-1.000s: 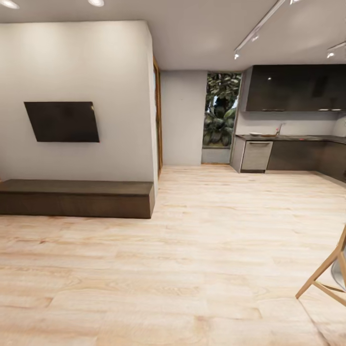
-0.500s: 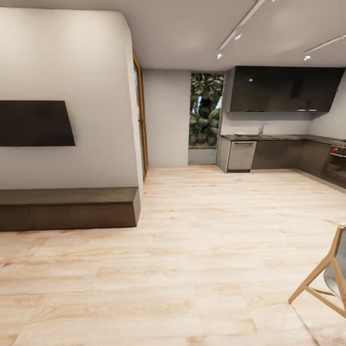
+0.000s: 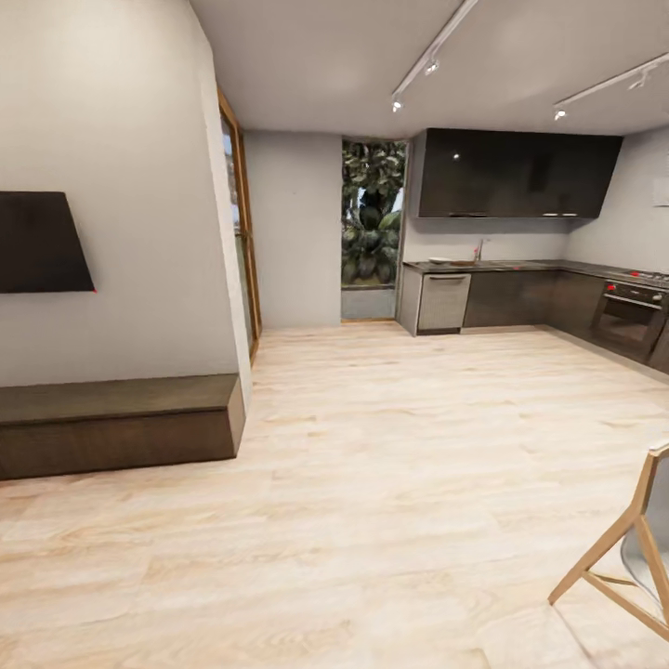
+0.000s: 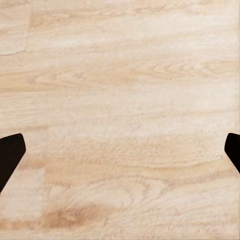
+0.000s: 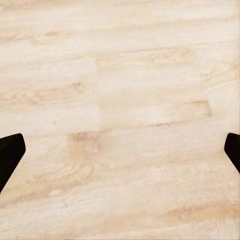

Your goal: In the kitchen, take the Vidalia onion out of the sink, dice it on the chopping board with the paring knife, put the diced onion into the bowl on the countertop, then place both the paring knife and the chopping board into the sink.

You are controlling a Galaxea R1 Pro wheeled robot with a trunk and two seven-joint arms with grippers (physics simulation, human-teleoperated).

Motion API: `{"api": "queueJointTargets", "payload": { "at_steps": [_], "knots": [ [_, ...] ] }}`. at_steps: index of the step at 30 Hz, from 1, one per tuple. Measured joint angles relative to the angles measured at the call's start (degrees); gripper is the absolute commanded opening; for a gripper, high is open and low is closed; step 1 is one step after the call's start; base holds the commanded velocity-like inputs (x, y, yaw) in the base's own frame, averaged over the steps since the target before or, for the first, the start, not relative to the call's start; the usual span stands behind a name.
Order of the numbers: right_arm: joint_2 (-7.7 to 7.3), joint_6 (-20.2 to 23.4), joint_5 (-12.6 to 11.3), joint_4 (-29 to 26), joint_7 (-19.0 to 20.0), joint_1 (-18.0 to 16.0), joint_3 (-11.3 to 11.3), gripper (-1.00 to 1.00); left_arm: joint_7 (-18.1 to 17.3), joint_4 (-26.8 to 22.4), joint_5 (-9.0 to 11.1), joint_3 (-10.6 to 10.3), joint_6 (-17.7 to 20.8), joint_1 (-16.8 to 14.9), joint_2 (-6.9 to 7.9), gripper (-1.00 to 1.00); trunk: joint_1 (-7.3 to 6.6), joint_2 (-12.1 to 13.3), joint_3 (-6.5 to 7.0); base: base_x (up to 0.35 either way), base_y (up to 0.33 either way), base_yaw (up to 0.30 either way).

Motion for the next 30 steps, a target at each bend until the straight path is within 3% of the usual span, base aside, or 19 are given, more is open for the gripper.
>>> {"api": "queueJointTargets", "payload": {
  "at_steps": [22,30],
  "knots": [
    [0.01,0.0,0.0,0.0,-0.1,0.0,0.0,1.0,0.0,0.0,0.0,0.0,0.0,0.0,0.0,1.0,0.0,0.0,0.0,0.333,0.0,-0.002],
    [0.01,0.0,0.0,0.0,-0.1,0.0,0.0,1.0,0.0,0.0,0.0,0.0,0.0,0.0,0.0,1.0,0.0,0.0,0.0,0.333,0.0,-0.101]
  ]
}}
